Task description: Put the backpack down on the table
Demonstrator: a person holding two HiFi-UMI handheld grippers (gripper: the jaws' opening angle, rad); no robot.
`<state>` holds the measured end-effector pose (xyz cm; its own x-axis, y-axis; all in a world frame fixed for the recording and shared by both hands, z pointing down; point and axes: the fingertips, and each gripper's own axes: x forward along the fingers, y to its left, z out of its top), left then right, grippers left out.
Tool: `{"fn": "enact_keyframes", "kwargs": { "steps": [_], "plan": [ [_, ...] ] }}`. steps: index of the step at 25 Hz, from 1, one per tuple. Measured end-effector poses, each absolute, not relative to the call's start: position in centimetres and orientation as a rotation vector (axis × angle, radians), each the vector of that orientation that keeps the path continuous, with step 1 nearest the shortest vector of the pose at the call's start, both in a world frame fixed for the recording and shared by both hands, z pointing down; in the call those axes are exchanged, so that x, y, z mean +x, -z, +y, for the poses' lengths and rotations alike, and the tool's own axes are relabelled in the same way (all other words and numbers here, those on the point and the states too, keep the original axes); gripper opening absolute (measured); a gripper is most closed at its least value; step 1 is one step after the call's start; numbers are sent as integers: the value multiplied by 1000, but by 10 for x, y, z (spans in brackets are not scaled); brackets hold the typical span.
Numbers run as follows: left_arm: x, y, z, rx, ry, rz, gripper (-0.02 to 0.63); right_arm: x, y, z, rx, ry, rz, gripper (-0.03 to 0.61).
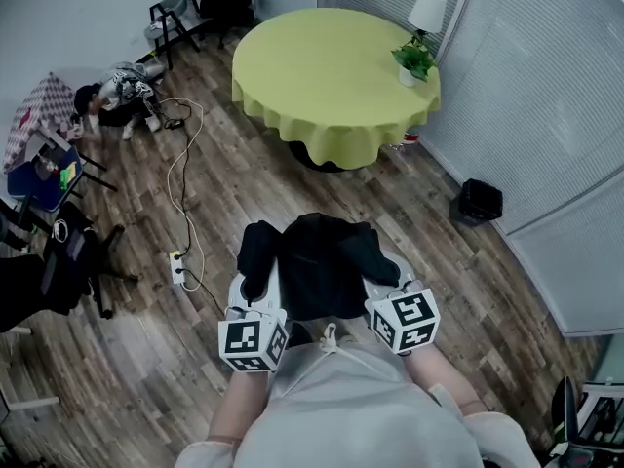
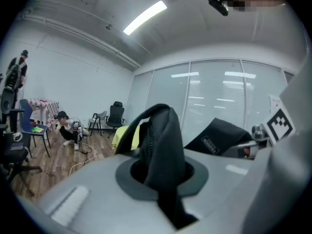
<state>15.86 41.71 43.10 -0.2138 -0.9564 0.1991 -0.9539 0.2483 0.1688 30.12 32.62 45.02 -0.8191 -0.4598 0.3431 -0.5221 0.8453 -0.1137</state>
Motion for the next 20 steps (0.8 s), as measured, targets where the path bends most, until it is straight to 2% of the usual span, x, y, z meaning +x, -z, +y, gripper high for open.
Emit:
{"fn": "enact_keyframes", "kwargs": {
  "steps": [11, 20],
  "plan": [
    [-19, -403, 383, 1944, -16, -2177, 31, 132, -424, 305, 892, -320, -2721, 25],
    [-104, -402, 358, 1888, 2, -2217, 31, 49, -422, 273, 850, -353, -2732, 26]
  ]
}}
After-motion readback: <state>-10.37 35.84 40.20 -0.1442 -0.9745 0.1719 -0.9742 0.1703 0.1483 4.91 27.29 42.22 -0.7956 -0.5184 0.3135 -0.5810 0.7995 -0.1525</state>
